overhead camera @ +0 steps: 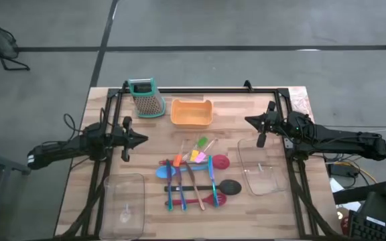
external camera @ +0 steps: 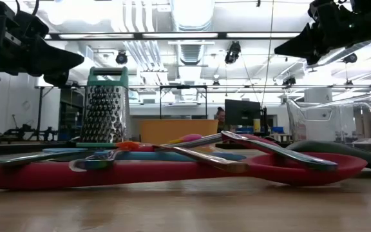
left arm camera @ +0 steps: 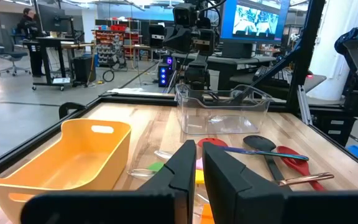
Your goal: Pick & Place Kitchen Items
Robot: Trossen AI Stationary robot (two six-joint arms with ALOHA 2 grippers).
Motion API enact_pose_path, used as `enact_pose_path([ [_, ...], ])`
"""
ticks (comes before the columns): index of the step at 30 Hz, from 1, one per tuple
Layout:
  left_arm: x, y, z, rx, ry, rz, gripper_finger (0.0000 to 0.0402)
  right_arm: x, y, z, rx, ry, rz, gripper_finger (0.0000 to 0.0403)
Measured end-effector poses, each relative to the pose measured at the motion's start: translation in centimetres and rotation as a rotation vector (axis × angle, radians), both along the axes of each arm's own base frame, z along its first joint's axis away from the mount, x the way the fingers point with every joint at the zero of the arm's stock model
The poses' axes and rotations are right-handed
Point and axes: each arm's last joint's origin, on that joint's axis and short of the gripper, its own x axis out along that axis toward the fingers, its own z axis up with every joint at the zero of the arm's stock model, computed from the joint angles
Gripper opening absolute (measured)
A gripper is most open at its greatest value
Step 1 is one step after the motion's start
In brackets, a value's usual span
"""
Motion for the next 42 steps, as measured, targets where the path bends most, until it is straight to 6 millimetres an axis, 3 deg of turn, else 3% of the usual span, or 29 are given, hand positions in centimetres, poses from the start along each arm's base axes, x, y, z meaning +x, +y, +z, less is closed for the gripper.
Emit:
enact_pose_path([
  [13, 0.0, 0.0, 0.0, 0.000, 0.000, 0.000, 0.0035, 0.0, 0.0, 0.3, 0.005, -0.037, -0.001, 0.0008],
  [25, 0.0, 0.0, 0.0, 0.000, 0.000, 0.000, 0.0035, 0.3, 0.0, 1.2, 0.288, -0.249, -0.014, 0.0008],
  [29, 0.0, 0.0, 0.0, 0.000, 0.000, 0.000, 0.0035, 0.7, -0.1, 1.0, 0.309, -0.238, -0.021, 0.0008],
  [35, 0.0, 0.0, 0.0, 0.000, 0.000, 0.000, 0.0035, 2.2, -0.1, 0.4, 0.489, -0.261, 0.005, 0.0008],
  [42, 0.0, 0.0, 0.0, 0.000, 0.000, 0.000, 0.0035, 5.7, 1.7, 0.5, 0.618, -0.179, 0.093, 0.0012],
])
